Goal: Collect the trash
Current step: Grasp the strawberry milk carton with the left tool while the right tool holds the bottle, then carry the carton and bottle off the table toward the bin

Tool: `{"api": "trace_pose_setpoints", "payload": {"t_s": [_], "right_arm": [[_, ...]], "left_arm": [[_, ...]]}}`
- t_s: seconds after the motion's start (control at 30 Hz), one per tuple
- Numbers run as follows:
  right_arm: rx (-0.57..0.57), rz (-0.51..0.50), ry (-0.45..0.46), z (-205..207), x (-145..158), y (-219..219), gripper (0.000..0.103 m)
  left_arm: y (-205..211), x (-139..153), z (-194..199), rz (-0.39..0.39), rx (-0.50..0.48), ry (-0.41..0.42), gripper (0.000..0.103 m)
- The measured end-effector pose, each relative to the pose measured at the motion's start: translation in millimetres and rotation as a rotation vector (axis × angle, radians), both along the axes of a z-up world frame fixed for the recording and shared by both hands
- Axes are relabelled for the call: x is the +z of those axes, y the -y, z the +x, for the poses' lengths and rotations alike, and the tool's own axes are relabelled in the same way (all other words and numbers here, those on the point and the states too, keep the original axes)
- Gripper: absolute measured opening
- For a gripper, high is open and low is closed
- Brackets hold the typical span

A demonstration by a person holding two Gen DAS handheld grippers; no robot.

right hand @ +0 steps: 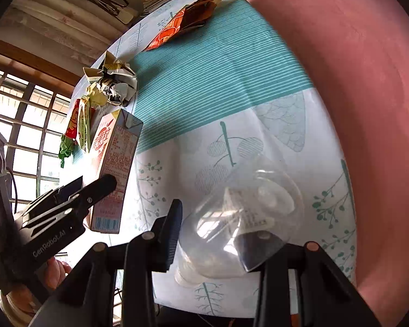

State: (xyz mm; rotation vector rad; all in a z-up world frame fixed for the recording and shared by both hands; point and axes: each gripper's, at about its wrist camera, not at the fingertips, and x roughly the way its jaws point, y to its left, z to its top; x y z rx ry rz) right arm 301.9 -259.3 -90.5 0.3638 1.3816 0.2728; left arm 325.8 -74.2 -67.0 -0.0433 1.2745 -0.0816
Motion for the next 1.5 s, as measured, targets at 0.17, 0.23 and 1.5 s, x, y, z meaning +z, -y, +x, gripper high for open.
{"api": "trace_pose_setpoints", "payload": {"t_s": [0.17, 0.23, 1.5], "right_arm": [[0.044, -0.004, 0.020, -15, 10, -28, 0.035], [0.057, -0.004, 0.035, -25, 17, -40, 0.035], [0.010, -0.116, -0.212, -268, -159, -138, 0.035]], "left_arm": [[-29, 15, -42, -0.023, 0.040, 0.029, 0.049], [-43, 21, -59, -0.032, 0.055, 0.040, 0.049], [-108, -125, -287, -0.146, -0.019, -0.118, 0.050]]}}
